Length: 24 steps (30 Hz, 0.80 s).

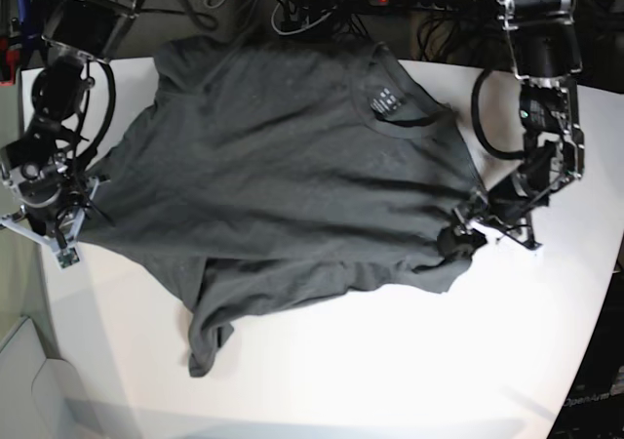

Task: Layout the t-shirt on the table in an organized manner, then fold the t-shirt properly
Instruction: 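Drag the grey t-shirt with the left gripper toward its own side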

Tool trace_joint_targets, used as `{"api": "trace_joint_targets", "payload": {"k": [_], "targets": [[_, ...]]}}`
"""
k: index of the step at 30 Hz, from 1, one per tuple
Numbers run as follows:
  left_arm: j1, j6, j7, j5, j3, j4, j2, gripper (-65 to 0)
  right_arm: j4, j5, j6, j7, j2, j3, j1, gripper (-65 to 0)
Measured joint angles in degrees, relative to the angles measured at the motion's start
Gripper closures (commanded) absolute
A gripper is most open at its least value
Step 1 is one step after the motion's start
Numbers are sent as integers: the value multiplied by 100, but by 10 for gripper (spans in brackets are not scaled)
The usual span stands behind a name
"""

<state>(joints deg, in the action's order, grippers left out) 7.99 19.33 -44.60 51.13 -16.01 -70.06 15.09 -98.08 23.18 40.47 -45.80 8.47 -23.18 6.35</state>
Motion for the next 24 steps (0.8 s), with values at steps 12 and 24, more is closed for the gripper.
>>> {"api": "trace_joint_targets", "payload": {"k": [12,24], "targets": [[-719,-92,-317,-146,496,-909,-1246,-352,13,-46,4,-9,-57,852,-466,-1],[-925,85,-254,-1049,1272,-605,-1154,-350,-17,-31,0,4,111,857,-516,-135]]}}
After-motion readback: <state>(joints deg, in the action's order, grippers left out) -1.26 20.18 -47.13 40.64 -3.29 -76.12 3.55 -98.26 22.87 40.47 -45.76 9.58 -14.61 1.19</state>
